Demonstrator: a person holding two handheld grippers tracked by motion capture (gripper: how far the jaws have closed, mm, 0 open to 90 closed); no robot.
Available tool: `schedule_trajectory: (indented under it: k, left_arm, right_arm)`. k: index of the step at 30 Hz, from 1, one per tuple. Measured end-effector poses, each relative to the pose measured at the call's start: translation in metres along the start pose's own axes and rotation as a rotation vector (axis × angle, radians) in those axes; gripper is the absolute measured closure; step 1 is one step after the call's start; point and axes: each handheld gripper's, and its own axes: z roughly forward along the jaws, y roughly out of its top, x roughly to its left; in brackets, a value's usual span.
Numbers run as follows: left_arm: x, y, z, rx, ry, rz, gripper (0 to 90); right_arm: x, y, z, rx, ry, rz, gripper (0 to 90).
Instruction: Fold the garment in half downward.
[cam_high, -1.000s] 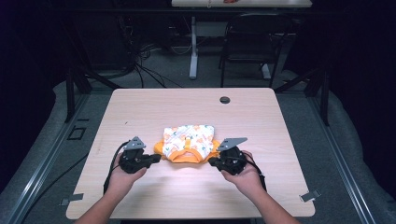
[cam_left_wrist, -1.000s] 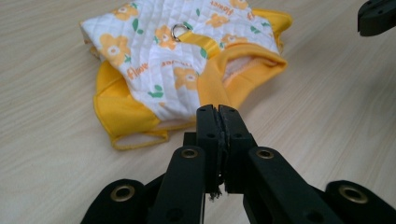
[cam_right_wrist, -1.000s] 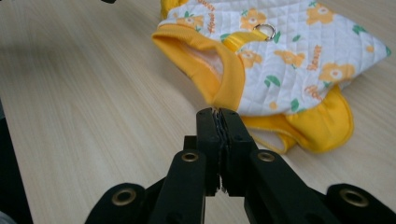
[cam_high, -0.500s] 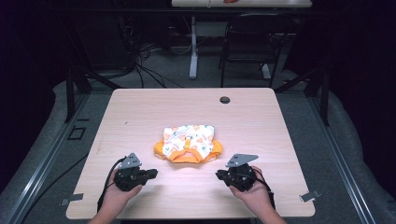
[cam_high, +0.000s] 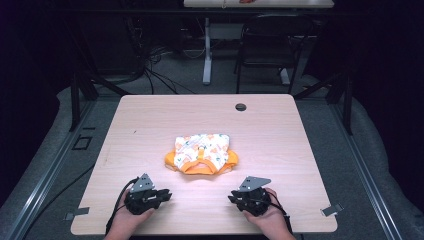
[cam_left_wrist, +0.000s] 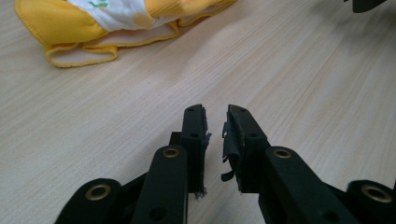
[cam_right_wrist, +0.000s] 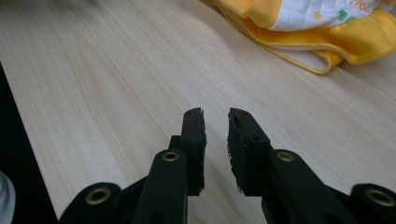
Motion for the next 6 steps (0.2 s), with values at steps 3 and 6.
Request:
schedule_trajectory:
  k: [3, 6]
  left_arm:
    - [-0.0011, -0.0008, 0.0026, -0.007, 0.012, -0.005, 69.2]
    - [-0.0009, -0.001, 0.0042, -0.015, 0.026, -0.009, 63.0]
  right_arm:
    - [0.0023, -0.0017, 0.0034, -0.002, -0.026, -0.02, 68.4]
    - [0.0026, -0.003, 0.0067, 0.002, -0.021, -0.035, 65.2]
